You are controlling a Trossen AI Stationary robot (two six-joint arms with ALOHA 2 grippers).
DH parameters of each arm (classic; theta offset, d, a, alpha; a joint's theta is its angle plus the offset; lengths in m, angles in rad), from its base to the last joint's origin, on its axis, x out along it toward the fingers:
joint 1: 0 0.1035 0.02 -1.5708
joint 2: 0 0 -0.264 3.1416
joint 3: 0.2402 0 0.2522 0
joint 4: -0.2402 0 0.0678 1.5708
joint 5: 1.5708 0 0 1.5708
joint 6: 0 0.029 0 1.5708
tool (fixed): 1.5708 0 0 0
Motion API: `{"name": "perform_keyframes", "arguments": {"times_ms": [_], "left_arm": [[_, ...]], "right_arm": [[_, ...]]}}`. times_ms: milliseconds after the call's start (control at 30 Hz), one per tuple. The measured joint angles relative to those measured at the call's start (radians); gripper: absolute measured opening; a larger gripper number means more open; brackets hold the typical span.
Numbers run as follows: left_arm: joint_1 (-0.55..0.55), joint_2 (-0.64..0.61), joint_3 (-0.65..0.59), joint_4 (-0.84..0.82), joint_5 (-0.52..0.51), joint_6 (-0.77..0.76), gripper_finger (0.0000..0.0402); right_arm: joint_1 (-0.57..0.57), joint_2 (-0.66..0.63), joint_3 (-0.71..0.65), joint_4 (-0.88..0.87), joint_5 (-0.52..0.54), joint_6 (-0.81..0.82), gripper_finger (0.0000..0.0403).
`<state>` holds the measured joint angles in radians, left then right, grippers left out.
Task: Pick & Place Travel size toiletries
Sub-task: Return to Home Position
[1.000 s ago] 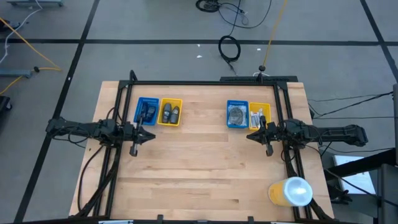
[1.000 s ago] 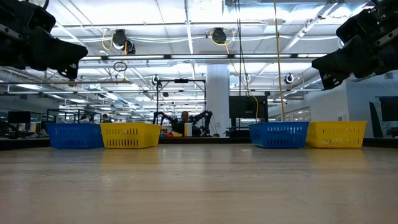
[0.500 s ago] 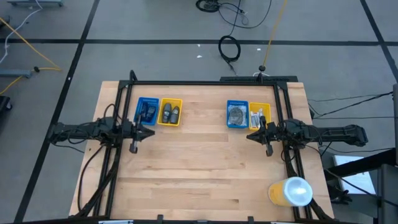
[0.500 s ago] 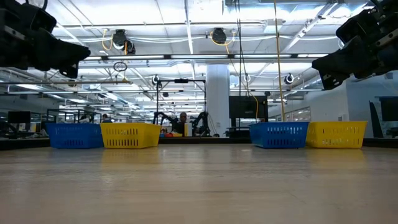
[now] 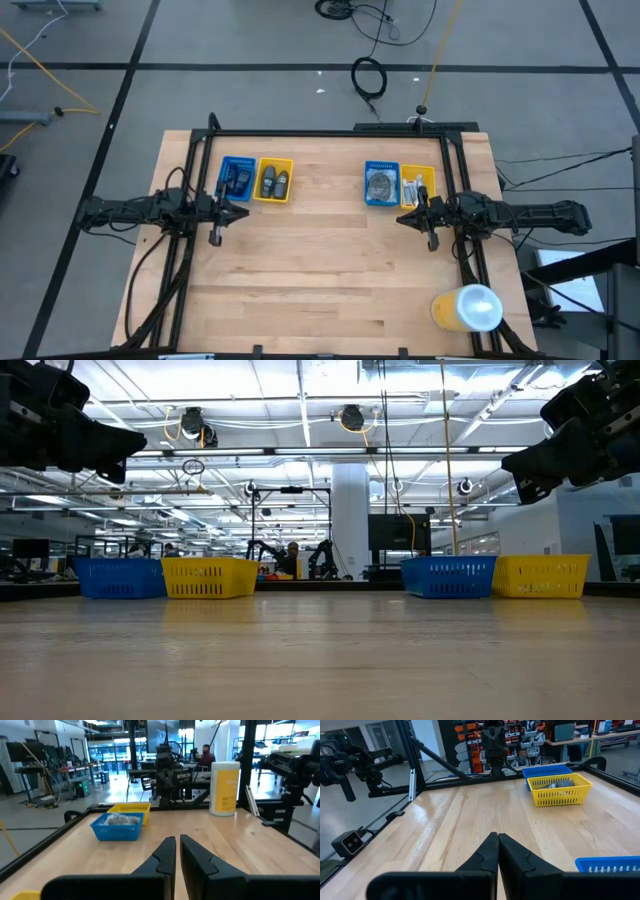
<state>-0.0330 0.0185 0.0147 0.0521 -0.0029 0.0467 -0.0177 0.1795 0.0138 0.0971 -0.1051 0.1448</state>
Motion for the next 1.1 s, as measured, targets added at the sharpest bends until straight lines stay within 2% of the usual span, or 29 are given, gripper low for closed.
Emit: {"name": "perform_keyframes", "arguments": {"times_ms": [433, 533, 667, 767, 933, 1100], "left_arm": [[0.000, 0.000, 0.000, 0.003, 0.000, 0.000, 0.0026], [0.000, 0.000, 0.000, 0.003, 0.000, 0.000, 0.0026], [0.000, 0.000, 0.000, 0.003, 0.001, 0.001, 0.0026], [0.000, 0.000, 0.000, 0.003, 0.002, 0.000, 0.0026], [0.000, 0.001, 0.000, 0.004, -0.006, 0.001, 0.0026], [0.000, 0.001, 0.000, 0.003, -0.007, 0.001, 0.0026]], "right_arm": [[0.002, -0.003, 0.000, -0.003, 0.001, 0.000, 0.0000], [0.014, -0.048, 0.000, -0.014, -0.001, -0.002, 0.0000], [0.013, -0.180, 0.000, -0.050, 0.005, -0.001, 0.0000], [0.003, -0.176, 0.000, -0.042, -0.003, -0.017, 0.0000], [-0.003, -0.177, 0.000, -0.072, 0.106, -0.045, 0.0000], [-0.031, -0.178, 0.000, -0.074, 0.119, -0.102, 0.0000]]}}
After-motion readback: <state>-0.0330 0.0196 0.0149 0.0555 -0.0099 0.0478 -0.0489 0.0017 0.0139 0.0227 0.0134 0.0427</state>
